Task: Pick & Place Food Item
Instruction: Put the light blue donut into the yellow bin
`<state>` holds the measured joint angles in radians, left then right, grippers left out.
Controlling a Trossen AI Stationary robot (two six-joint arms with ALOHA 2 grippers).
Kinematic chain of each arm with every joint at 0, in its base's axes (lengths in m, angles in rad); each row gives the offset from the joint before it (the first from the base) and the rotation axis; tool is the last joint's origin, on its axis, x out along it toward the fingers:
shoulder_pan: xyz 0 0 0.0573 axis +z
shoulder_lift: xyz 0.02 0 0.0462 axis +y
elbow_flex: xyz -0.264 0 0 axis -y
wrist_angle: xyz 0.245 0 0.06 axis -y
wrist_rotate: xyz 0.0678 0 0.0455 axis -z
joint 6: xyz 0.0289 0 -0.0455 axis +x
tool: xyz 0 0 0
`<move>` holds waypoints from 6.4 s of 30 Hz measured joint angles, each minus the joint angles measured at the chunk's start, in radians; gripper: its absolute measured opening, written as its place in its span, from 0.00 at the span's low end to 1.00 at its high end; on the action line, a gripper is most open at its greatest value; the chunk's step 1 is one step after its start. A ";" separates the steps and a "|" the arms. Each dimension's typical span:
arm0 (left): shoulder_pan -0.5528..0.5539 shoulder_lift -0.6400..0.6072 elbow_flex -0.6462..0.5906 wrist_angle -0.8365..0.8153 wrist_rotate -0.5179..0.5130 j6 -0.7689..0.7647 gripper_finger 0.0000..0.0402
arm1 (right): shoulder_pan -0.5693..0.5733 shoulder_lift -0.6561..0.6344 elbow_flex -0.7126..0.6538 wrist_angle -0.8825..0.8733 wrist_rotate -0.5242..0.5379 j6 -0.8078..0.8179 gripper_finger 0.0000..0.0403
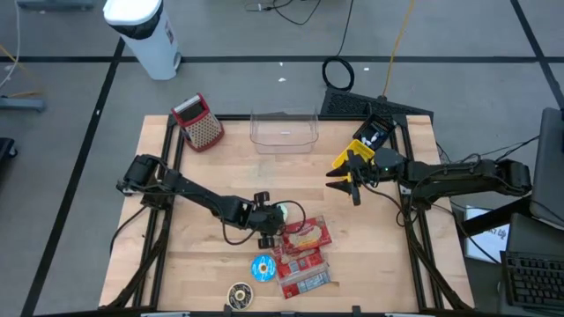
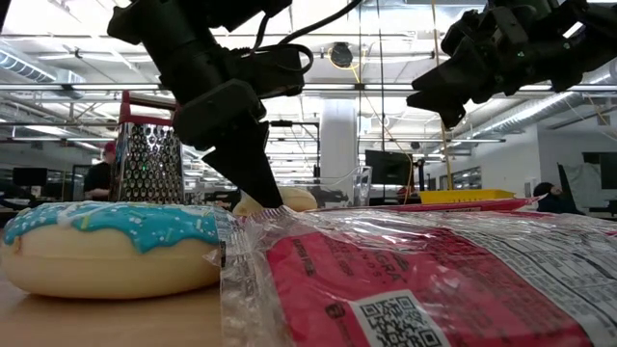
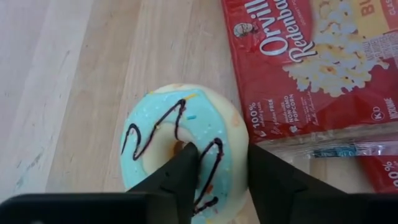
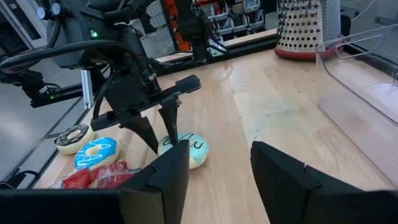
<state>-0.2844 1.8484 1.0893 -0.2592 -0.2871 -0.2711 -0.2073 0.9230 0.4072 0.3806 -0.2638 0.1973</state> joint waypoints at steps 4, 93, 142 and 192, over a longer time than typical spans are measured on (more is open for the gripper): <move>0.001 0.000 0.000 0.000 0.000 0.011 0.26 | 0.000 0.000 0.000 -0.016 0.000 0.000 0.40; 0.099 -0.145 0.001 0.315 -0.444 1.049 0.09 | 0.000 0.058 -0.086 0.263 0.138 0.134 0.40; 0.042 -0.145 0.001 0.286 -0.475 0.883 0.09 | -0.005 0.570 0.248 0.488 -0.086 0.430 0.07; 0.093 -0.198 0.001 0.351 -0.150 0.371 0.60 | -0.198 -0.290 -0.033 -0.518 0.425 0.156 0.03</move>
<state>-0.1918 1.6508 1.0901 0.0917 -0.4368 0.1000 -0.4055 0.6326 0.3738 -0.1370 0.1612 0.3528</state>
